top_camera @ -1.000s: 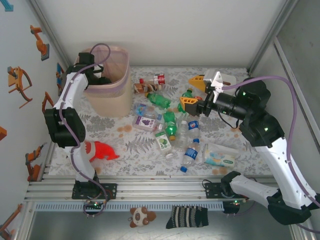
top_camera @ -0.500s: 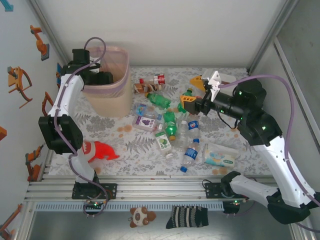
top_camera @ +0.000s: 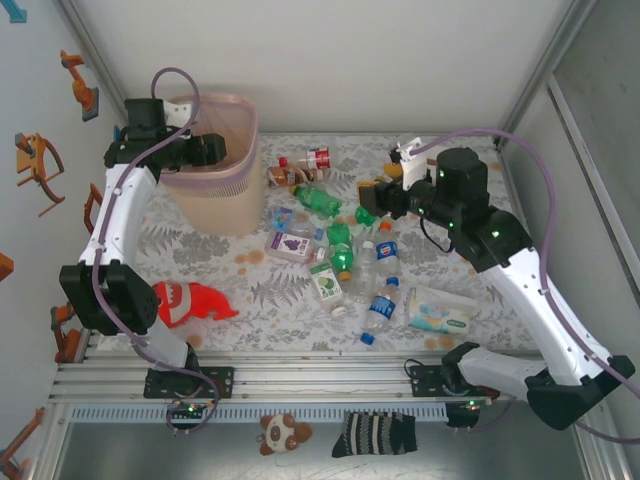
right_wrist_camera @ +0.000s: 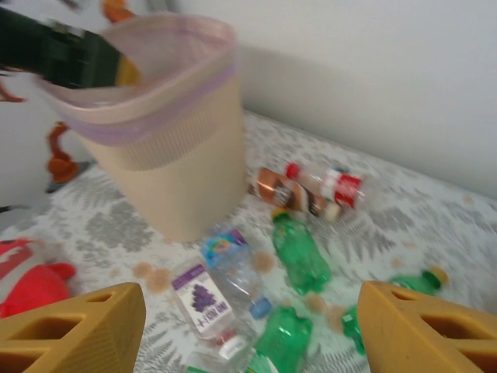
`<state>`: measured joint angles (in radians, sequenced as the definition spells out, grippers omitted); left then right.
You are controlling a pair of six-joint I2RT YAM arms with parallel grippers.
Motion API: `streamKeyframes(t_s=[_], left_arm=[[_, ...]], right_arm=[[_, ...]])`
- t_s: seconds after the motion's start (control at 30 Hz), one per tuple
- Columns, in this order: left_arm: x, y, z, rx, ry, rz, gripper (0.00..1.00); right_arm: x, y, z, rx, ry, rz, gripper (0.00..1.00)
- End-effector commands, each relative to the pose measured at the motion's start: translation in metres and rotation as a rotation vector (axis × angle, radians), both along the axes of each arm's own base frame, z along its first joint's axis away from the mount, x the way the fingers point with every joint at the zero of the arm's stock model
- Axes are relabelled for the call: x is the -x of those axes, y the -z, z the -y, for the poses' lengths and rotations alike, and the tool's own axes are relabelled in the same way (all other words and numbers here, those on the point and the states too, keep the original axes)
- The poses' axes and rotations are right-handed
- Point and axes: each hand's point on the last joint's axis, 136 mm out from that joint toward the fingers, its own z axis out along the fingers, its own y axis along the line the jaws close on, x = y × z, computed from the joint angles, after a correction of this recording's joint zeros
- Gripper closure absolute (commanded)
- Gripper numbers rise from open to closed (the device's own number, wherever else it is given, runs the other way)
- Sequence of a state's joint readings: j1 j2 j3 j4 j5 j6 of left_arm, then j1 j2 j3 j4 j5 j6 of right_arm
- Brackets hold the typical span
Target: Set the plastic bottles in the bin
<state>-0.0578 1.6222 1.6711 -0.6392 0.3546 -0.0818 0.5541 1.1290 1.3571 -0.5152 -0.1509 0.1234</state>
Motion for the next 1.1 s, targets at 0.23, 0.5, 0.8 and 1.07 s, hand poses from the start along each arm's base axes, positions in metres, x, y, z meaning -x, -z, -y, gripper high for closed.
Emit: streamKeyframes(t_s=[0.23,0.5,0.8,1.07], left_arm=[[0.023,-0.062,0.011,0.094,0.052,0.175,0.25],[0.043,-0.087,0.018,0.155,0.096,0.237,0.24],[0.059,-0.093,0.019,0.175,0.101,0.263,0.22],[0.065,-0.091,0.022,0.214,0.111,0.271,0.22]], right_arm=[[-0.023,0.08,0.036,0.068,0.31,-0.269,0.3],[-0.002,0.149,0.041,0.111,0.397,-0.589,0.34],[0.046,0.219,0.04,0.013,0.523,-0.871,0.36],[0.081,0.256,0.056,0.02,0.669,-0.964,0.37]])
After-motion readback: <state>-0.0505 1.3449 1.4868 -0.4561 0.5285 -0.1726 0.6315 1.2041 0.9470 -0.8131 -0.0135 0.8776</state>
